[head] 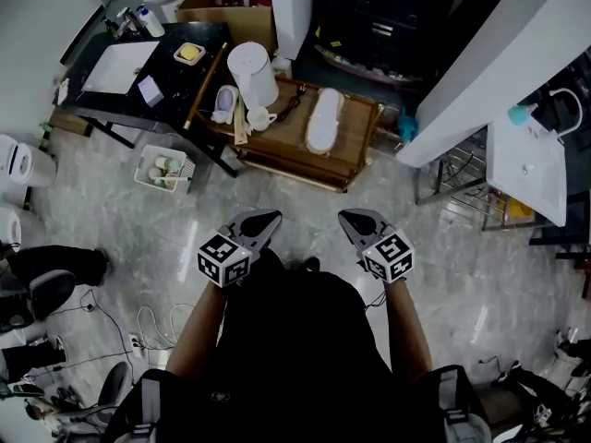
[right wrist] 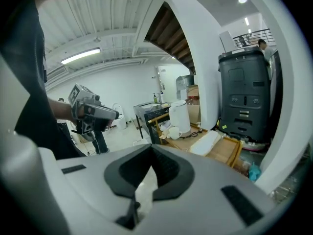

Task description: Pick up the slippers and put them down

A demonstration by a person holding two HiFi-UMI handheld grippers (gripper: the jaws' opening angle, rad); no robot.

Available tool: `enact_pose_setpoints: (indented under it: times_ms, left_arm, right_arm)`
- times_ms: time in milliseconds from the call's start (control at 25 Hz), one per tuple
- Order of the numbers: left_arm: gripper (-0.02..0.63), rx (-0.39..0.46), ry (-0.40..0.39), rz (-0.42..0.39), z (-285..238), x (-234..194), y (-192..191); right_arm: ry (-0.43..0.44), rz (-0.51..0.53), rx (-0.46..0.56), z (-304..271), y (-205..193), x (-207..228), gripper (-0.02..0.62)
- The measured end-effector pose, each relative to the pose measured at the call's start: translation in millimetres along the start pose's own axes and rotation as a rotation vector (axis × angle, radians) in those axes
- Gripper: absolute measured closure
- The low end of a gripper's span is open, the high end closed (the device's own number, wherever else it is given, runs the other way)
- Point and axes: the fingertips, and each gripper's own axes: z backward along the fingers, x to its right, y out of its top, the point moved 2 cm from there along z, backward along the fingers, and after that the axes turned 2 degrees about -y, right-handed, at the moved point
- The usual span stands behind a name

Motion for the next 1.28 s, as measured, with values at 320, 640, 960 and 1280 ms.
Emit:
enact_pose_setpoints:
  times_ms: [320,640,960,1280]
  left_arm:
    - [0.6,0.018,-0.006,0.024,-19,-8,10]
    - [0.6,-0.035,-0.144,0.051,-66,-25,18]
    - [0.6,-0.173,-0.218,-0.016,-111,-68,14]
    - [0.6,-0.223,-0.312,0.008,-148,-113,18]
  right_arm:
    - [-0.008,-0.032,0.021,-2,3,15,0.588]
    - [-0.031,-0.087,0.029,-7,6,38,0.588]
    - [-0.051,-0.082,-0.053,-48,9,66,0.587]
    - [-0.089,-0.119,-0.07,-95,27,93,0.588]
